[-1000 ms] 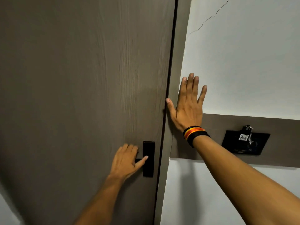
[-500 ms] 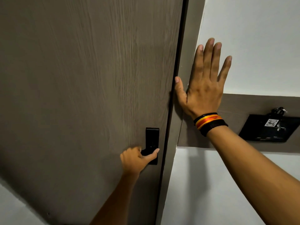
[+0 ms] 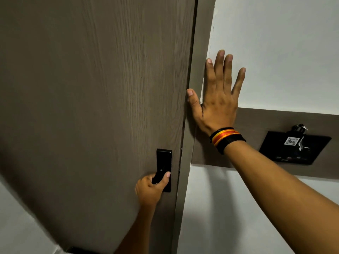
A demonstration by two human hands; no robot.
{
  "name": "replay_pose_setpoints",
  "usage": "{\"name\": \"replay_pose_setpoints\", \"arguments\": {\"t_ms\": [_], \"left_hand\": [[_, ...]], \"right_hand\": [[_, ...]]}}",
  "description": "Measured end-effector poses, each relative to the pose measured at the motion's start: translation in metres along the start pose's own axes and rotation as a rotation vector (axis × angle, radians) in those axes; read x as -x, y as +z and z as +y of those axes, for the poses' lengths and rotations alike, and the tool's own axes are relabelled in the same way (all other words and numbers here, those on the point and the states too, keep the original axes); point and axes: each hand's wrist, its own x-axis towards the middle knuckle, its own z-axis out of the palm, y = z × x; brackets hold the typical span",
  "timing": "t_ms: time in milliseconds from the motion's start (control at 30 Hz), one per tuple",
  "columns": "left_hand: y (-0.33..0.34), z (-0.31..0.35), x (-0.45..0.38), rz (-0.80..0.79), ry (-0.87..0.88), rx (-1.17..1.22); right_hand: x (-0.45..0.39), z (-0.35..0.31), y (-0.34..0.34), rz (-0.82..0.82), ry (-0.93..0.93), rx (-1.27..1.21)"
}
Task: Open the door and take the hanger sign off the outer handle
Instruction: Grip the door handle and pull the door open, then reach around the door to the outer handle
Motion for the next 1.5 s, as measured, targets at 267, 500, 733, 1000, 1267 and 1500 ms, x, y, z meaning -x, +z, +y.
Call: {"name": "replay_pose_setpoints", "arguments": {"t_ms": [267, 500, 733, 1000, 1267, 1500], "left_hand": [[-0.066, 0.006, 0.011, -0.134, 0.192, -0.388], [-0.12, 0.016, 0.023, -0.206, 0.487, -0.676], [-0.176, 0.02, 0.054, -0.272, 0.687, -0.829], [-0.233, 0.006, 0.1, -0.237, 0.66, -0.83], [-0.279, 0.001, 0.132, -0.248, 0.544, -0.868], [-0.313, -0.004, 0.162, -0.194, 0.482, -0.884]], "right_hand": [[0.08, 0.001, -0.049, -0.186, 0.117, -0.777], [0.23, -0.008, -0.05, -0.68, 0.494, -0.895], [0.265, -0.028, -0.027, -1.158, 0.741, -1.175], [0.286, -0.09, -0.054, -1.371, 0.225, -1.157], [0.304, -0.121, -0.093, -1.329, -0.118, -1.165], [0.311, -0.147, -0.121, -1.186, -0.442, -1.022]]}}
